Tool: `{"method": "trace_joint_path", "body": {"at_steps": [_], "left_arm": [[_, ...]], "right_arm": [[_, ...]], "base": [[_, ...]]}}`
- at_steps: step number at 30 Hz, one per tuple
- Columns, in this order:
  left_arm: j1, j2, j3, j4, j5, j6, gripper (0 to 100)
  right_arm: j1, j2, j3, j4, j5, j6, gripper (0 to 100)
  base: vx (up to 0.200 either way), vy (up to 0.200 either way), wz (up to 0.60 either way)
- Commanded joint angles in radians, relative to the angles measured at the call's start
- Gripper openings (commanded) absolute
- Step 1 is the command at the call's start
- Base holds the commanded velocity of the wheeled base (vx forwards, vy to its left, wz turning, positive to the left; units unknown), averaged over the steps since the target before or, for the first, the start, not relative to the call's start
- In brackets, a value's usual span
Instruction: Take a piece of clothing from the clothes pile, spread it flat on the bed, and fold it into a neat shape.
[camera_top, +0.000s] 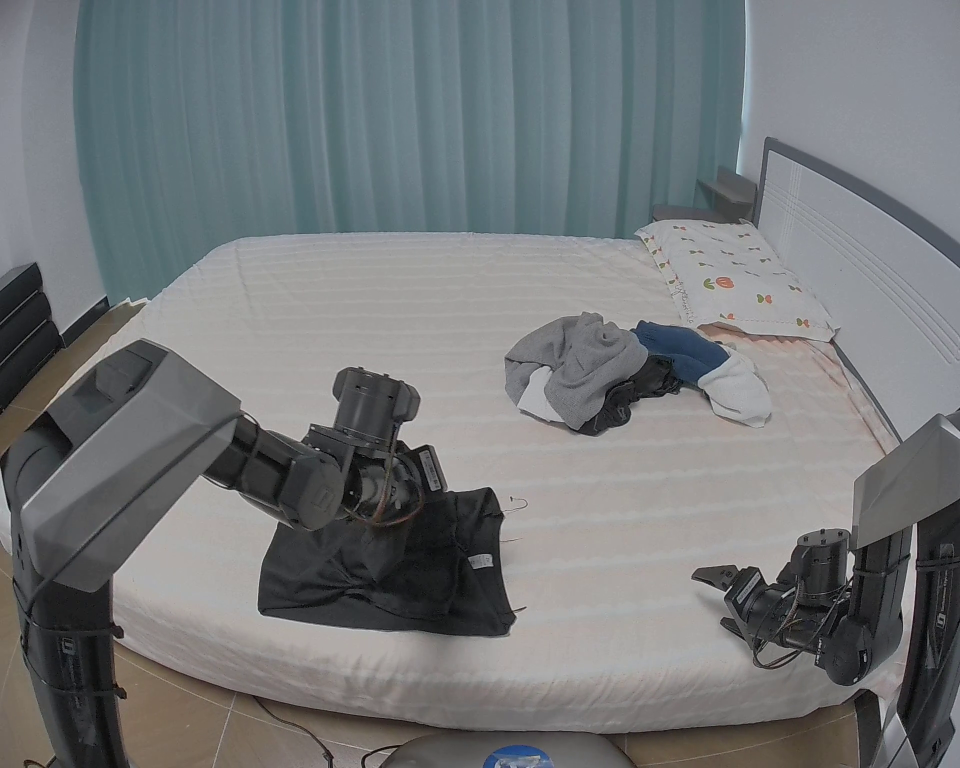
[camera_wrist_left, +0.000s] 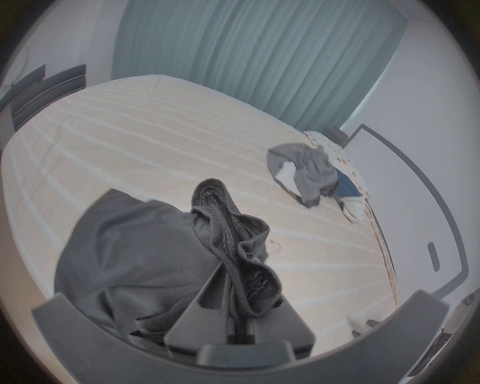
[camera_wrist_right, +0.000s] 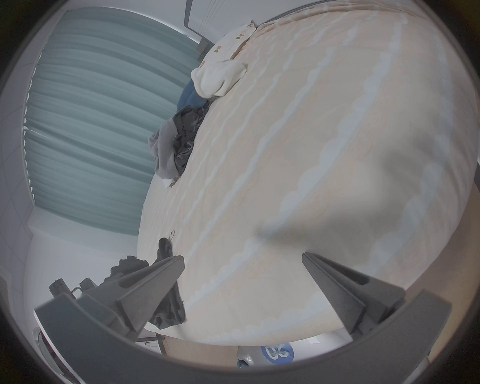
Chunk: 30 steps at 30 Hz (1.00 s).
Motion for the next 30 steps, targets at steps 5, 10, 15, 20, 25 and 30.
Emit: {"method": "trace_joint_path", "body": {"at_steps": [5,10,15,20,25,30], "left_arm": [[-0.044,0.117,-0.076,0.003,0.038,-0.060,0],[-0.064,0.146,-0.093,0.001,0.041,-0.062,0],[-0.081,0.150,-0.094,0.003,0.039,-0.090,100],[-0.083,0.136,-0.082,0.001,0.039,-0.102,100],[-0.053,0.045,-0.027,0.001,0.038,-0.139,100],[0.000,-0.061,0.113,-0.011,0.026,-0.162,100]], "right_arm": [[0.003,0.003,0.002,-0.009,0.000,-0.003,100],[0.004,0.008,0.002,-0.009,0.000,-0.004,100],[0.004,0.010,0.002,-0.009,0.000,-0.004,100],[0.004,0.010,0.002,-0.009,-0.001,-0.004,100],[0.004,0.010,0.002,-0.009,0.000,-0.006,100],[0.004,0.010,0.002,-0.009,-0.001,-0.006,100]], "base": [[0.000,0.000,0.00],[0.000,0.000,0.00],[0.000,0.000,0.00],[0.000,0.000,0.00],[0.000,0.000,0.00],[0.000,0.000,0.00]]}}
